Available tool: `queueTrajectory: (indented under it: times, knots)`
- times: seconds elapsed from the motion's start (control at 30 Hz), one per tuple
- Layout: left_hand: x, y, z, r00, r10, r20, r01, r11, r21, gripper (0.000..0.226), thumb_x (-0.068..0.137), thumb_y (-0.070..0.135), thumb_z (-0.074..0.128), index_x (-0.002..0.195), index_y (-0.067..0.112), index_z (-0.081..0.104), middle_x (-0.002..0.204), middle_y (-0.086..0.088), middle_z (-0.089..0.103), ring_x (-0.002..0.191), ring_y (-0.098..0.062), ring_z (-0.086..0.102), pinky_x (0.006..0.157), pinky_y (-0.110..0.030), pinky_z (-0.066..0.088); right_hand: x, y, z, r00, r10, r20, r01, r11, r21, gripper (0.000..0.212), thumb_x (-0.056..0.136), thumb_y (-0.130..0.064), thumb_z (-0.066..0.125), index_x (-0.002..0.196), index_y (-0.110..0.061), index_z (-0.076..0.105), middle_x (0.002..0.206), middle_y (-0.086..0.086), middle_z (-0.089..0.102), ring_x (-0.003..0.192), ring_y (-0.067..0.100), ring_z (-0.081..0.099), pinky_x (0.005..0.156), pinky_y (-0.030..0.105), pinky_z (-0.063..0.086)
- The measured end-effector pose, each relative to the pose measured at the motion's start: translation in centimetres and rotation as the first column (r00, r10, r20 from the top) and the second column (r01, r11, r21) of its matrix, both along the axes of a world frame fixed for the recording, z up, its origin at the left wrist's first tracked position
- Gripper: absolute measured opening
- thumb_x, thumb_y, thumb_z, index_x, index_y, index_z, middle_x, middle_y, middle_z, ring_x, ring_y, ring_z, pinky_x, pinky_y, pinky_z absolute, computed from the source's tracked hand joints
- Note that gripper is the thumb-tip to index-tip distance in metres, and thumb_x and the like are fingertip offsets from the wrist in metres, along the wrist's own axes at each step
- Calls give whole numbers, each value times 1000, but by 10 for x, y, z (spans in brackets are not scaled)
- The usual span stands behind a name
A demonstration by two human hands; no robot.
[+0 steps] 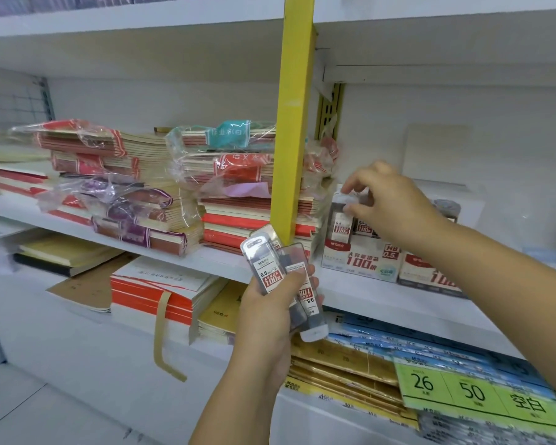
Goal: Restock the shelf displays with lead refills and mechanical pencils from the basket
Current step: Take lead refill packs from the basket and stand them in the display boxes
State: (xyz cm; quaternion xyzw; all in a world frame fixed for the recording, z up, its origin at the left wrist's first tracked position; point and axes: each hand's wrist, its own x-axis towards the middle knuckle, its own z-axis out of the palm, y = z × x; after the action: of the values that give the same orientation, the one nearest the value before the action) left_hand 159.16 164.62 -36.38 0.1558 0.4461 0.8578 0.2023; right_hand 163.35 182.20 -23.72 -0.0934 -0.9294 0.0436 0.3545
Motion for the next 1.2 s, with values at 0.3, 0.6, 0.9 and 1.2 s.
queueTrajectory:
  times: [0.3, 0.6, 0.9, 1.2]
  knots:
    - [4, -2, 3, 992, -123, -36, 125, 990, 65, 30, 87, 20, 70, 118, 20, 68, 105, -4, 78, 97, -19, 76, 66, -28, 61, 66, -45, -67, 986, 155, -57, -165, 922, -350, 17, 86, -55, 48, 100, -47, 53, 88, -18, 58, 80, 0, 56, 66, 22, 50]
    - [25, 14, -2, 982, -178, -57, 177, 984, -34, 26, 86, 22, 71, 110, 13, 74, 102, -11, 78, 93, -21, 76, 66, -26, 59, 96, -58, -147, 951, 204, -231, -295, 383, -875, 22, 90, -9, 64, 106, -19, 53, 86, 0, 74, 70, 19, 72, 57, 24, 55]
    - [23, 18, -1, 991, -110, -72, 106, 993, -61, 25, 94, 16, 66, 118, 24, 66, 104, -5, 79, 96, -22, 76, 70, -33, 62, 102, -27, -104, 890, 83, -449, -433, 466, -771, 26, 97, -18, 55, 89, -41, 64, 90, -12, 71, 71, 21, 74, 54, 28, 59]
    - [11, 5, 4, 987, -135, -84, 133, 991, -29, 25, 94, 24, 66, 119, 25, 62, 105, -5, 78, 96, -23, 76, 66, -34, 62, 71, -10, -8, 869, 217, -444, -329, 925, -192, 21, 96, -22, 57, 110, -33, 45, 96, -7, 65, 81, 6, 68, 67, 24, 57]
